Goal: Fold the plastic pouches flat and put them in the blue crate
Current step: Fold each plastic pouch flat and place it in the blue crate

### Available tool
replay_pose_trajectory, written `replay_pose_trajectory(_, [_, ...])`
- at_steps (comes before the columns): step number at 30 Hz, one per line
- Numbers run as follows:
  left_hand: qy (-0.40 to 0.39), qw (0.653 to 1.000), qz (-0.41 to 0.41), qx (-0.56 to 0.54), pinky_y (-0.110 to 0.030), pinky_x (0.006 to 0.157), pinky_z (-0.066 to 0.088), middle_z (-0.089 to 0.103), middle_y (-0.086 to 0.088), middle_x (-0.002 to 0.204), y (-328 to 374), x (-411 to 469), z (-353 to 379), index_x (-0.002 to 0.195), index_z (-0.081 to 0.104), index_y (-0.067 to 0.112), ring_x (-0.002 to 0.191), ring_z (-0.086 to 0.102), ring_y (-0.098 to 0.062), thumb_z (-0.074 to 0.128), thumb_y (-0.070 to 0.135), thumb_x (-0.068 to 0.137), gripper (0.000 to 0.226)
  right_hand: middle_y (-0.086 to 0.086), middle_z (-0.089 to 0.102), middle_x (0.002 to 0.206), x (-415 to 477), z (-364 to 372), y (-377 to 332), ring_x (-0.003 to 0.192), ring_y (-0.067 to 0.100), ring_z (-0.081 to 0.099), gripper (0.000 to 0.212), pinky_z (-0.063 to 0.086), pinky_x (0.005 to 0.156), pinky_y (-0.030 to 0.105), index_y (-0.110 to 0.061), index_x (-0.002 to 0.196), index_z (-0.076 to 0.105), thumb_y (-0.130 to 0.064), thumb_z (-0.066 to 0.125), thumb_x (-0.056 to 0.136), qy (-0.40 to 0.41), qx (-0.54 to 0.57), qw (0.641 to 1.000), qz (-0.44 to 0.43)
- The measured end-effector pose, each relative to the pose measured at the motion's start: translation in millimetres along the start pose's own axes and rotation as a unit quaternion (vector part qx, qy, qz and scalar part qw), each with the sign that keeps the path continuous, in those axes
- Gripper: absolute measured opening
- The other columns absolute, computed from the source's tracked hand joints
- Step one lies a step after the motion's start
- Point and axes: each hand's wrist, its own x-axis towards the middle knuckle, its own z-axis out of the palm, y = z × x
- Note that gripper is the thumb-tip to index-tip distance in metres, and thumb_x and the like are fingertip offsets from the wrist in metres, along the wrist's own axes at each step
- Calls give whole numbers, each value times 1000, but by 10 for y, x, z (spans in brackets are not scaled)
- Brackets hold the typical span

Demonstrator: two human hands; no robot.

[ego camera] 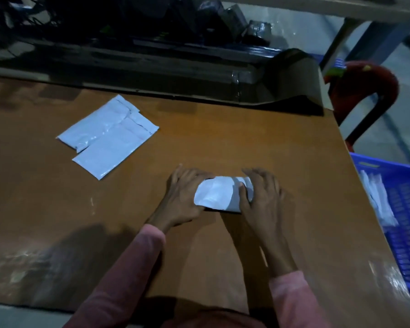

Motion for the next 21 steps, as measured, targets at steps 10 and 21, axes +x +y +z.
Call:
replay_pose_trajectory(10, [44,996,-46,59,-44,129,12,24,-6,169,675,-425,211,161,28,8,159,8,-19,46,39,109,62,12,61,139,-371,49,-25,139,33,47,46,30,117,41,-4,131,64,-19,40,95,-7,8,999,-53])
replay_pose_trajectory(21, [-32,988,-73,131,-51,128,13,1,-6,173,609,-520,528,164,13,12,159,-8,-25,22,37,110,60,3,32,164,-565,147,42,156,20,15,48,26,123,40,-27,153,43,-32,36,106,-116,-43,989,-83])
